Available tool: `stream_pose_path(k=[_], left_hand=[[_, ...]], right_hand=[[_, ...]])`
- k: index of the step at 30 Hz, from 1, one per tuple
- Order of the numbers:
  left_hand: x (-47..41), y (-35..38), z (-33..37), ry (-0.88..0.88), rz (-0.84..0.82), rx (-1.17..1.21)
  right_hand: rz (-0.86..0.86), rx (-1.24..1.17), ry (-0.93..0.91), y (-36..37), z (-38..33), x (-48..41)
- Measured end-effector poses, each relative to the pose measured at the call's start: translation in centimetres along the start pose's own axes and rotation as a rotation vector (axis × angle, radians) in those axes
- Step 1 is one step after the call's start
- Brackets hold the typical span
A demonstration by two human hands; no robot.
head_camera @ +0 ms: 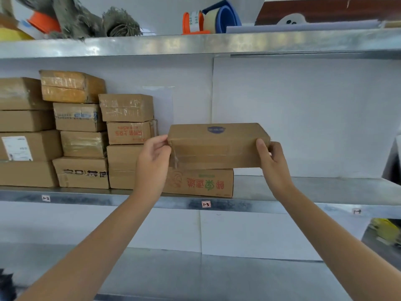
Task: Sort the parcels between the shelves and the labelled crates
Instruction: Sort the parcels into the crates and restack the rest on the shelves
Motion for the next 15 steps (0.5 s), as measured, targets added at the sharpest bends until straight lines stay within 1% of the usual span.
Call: stream_pose_path(k=[3,6,8,12,15], left_hand=[[2.2,-3.2,-1.5,-0.091,0.093,0.134],[4.4,-7.0,-3.0,-0.208,0.142,0.195],[5.8,-9.8,-3.4,-0.252,0.191,0.206],[7.8,-15.5,-3.1,-0.238,0.306,0.136],[10.1,-19.7,-4.6,-0.297,0.354,0.056]], right_hand=[[-0.028,-0.084,-0.046,0.5,-1.0,2.4],[-0.072,-0.145,-0.072,1.8,-1.4,5.1],[-0.098,-0.167,-0.063,3.2,-1.4,6.7],[-0.16,-0.21,-0.031,7.6,-1.8,8.7],[-0.256,-0.226,0.011,11.7,-1.0,10.6]])
Point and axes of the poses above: each hand's wrist, its own x-axis away from the middle knuckle, its own y-axis out of the palm, z = x × y, the point moved 6 cm from there along -x, towards the middle knuckle, and after that the axes turned 1 degree about -z, right-handed, at the moved point
